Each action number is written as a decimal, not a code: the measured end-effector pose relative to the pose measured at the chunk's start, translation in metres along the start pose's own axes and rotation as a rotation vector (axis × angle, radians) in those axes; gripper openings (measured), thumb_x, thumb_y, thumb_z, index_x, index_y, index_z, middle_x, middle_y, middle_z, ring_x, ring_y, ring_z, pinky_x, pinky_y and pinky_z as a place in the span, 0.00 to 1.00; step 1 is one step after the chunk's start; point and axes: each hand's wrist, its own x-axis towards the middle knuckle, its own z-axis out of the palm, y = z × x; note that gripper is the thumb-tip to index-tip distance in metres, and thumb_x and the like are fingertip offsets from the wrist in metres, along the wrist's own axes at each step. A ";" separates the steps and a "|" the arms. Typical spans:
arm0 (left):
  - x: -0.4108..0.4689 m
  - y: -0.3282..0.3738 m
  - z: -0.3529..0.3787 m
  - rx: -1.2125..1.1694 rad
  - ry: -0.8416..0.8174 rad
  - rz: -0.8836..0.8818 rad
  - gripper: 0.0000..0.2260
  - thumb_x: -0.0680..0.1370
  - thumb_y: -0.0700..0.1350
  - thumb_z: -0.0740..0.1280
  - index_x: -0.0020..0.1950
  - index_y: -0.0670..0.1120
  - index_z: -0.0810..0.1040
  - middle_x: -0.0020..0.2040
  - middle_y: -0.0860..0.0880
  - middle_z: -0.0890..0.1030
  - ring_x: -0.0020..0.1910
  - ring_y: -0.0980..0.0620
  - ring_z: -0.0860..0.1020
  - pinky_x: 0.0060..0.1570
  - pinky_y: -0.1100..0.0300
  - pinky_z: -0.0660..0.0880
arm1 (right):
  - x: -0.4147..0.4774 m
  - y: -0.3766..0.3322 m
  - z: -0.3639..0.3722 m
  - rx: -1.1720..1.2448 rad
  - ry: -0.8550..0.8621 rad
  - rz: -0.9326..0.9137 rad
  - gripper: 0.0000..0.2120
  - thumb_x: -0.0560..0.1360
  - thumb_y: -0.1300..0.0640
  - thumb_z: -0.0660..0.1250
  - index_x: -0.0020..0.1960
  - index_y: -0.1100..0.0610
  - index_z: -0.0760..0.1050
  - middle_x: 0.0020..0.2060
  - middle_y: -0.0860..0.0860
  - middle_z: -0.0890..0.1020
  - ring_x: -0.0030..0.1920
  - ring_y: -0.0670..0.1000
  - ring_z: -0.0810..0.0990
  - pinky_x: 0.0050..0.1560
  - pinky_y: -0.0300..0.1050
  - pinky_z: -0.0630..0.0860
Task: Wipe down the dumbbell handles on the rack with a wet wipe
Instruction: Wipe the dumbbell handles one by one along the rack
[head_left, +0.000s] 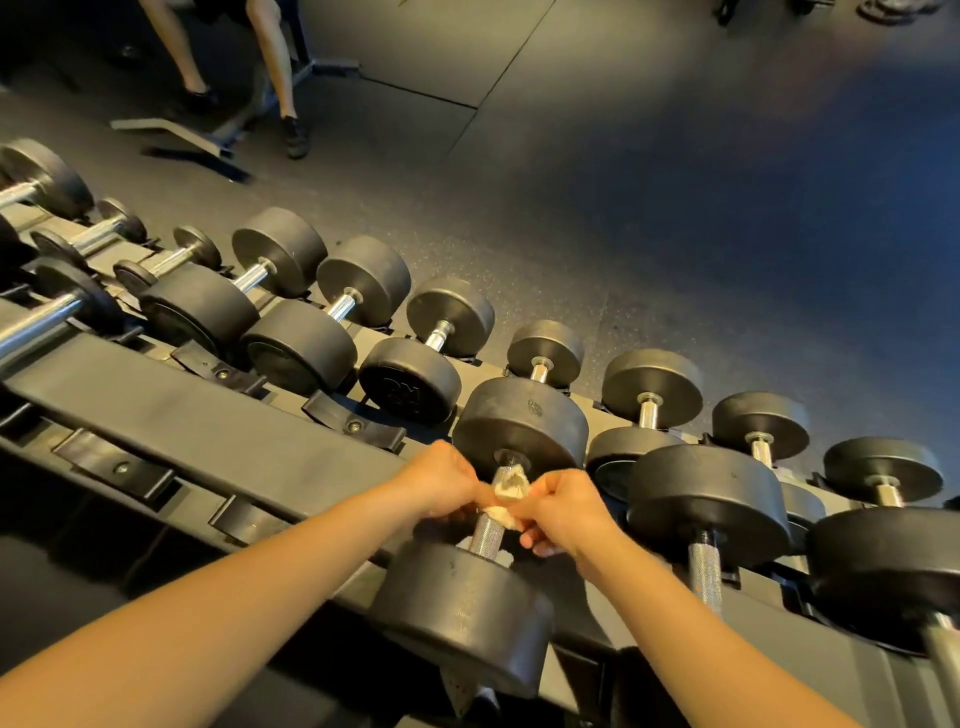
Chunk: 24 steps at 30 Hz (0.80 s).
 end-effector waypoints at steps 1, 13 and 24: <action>0.000 0.003 0.004 0.053 0.084 0.063 0.10 0.72 0.50 0.79 0.39 0.44 0.86 0.37 0.45 0.85 0.38 0.52 0.82 0.45 0.54 0.81 | -0.002 0.001 0.006 -0.022 0.108 -0.063 0.04 0.78 0.62 0.69 0.49 0.63 0.81 0.35 0.55 0.83 0.32 0.52 0.82 0.34 0.46 0.82; -0.027 0.010 -0.005 -0.251 0.029 0.056 0.05 0.80 0.42 0.69 0.50 0.44 0.86 0.41 0.45 0.86 0.40 0.53 0.82 0.49 0.54 0.81 | 0.004 0.013 0.016 -0.408 0.237 -0.641 0.04 0.81 0.55 0.67 0.48 0.49 0.77 0.44 0.44 0.80 0.44 0.43 0.78 0.44 0.35 0.74; -0.087 -0.023 0.030 0.007 0.383 0.065 0.15 0.82 0.49 0.62 0.43 0.44 0.81 0.41 0.42 0.81 0.43 0.45 0.79 0.42 0.49 0.74 | 0.014 -0.013 0.011 -0.671 0.126 -0.721 0.09 0.82 0.54 0.64 0.62 0.48 0.74 0.49 0.49 0.82 0.48 0.52 0.81 0.49 0.50 0.80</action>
